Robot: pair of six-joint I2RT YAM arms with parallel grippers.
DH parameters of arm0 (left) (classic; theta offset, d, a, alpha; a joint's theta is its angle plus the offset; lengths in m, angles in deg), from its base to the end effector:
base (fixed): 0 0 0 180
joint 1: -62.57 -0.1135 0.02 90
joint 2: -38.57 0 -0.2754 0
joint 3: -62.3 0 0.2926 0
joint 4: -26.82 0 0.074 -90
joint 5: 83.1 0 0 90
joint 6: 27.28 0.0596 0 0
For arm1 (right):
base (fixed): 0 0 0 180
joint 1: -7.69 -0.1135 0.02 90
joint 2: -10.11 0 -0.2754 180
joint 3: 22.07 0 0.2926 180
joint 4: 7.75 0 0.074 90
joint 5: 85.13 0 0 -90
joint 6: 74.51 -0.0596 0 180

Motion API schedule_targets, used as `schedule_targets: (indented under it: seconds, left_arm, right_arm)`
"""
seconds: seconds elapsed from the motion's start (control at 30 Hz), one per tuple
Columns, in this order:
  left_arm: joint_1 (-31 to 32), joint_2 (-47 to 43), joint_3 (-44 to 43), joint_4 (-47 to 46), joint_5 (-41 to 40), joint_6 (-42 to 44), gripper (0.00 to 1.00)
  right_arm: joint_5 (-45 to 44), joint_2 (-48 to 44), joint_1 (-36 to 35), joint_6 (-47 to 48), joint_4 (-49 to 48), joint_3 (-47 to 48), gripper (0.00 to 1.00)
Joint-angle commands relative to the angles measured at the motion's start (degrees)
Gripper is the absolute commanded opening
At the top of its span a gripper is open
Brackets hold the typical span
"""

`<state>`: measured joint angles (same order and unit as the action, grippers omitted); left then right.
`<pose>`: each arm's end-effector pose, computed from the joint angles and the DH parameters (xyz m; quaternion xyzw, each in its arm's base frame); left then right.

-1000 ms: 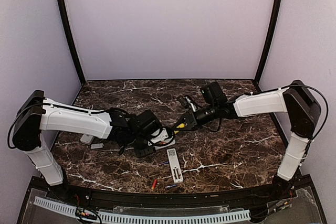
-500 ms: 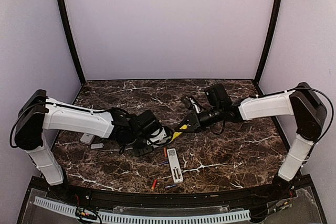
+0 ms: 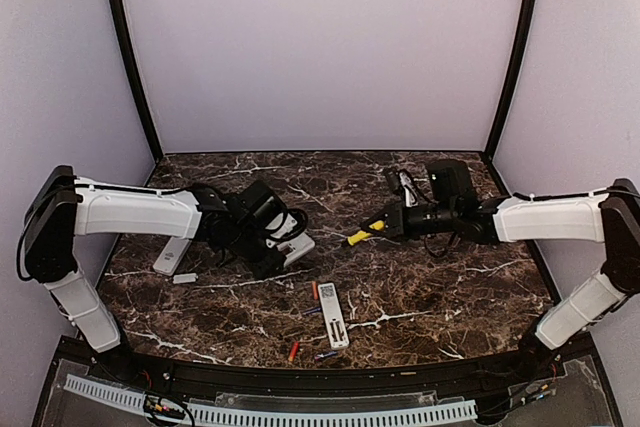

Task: Unload the batteries from the remote control
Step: Remove the battery from the remote control without the battery cover, then place the remote control without batteries at the center of the board, then place the screwdriver at the center of the board.

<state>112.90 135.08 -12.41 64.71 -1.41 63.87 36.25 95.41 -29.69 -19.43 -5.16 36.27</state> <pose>0.2556 -0.2947 0.1637 0.4010 0.8754 -0.0449 0.2662 0.2727 0.2474 0.1937 -0.1540 0.8287 0.4746 0.2535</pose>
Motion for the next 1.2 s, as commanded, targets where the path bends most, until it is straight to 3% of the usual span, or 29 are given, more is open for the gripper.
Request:
schedule_targets:
  seconds: [0.0, 0.17, 0.43, 0.5, 0.7, 0.93, 1.17]
  left_arm:
    - [-0.19, -2.43, 0.64, -0.2, 6.95, -9.37, 0.14]
    - [-0.48, -0.47, 2.05, -1.57, 8.14, -15.87, 0.15]
    - [-2.14, 0.29, 4.16, -4.1, 12.15, -19.97, 0.29]
    - [-2.18, 0.19, 4.16, -4.03, 12.27, -20.1, 0.34]
    - [-2.24, 0.01, 4.53, -3.94, 11.92, -20.48, 0.62]
    - [-2.8, -4.46, 4.45, -2.47, 9.36, -20.16, 0.75]
    - [-9.22, -10.82, 0.47, 3.02, 11.5, -17.96, 0.81]
  right_arm:
    - [-8.13, -4.43, 0.43, -0.98, -2.88, -2.41, 0.0]
    - [-11.86, -7.84, 0.43, -1.02, -3.06, -4.56, 0.0]
    - [-16.66, -8.36, 0.5, -6.89, -8.11, -10.33, 0.0]
    - [-18.02, -8.52, 0.54, -8.99, -9.41, -11.99, 0.0]
    - [-18.74, -6.04, 0.52, -10.78, -9.97, -13.52, 0.0]
    - [-19.2, -3.05, 0.52, -11.41, -9.76, -13.72, 0.0]
    - [-19.34, 0.11, 0.47, -12.51, -10.34, -13.91, 0.24]
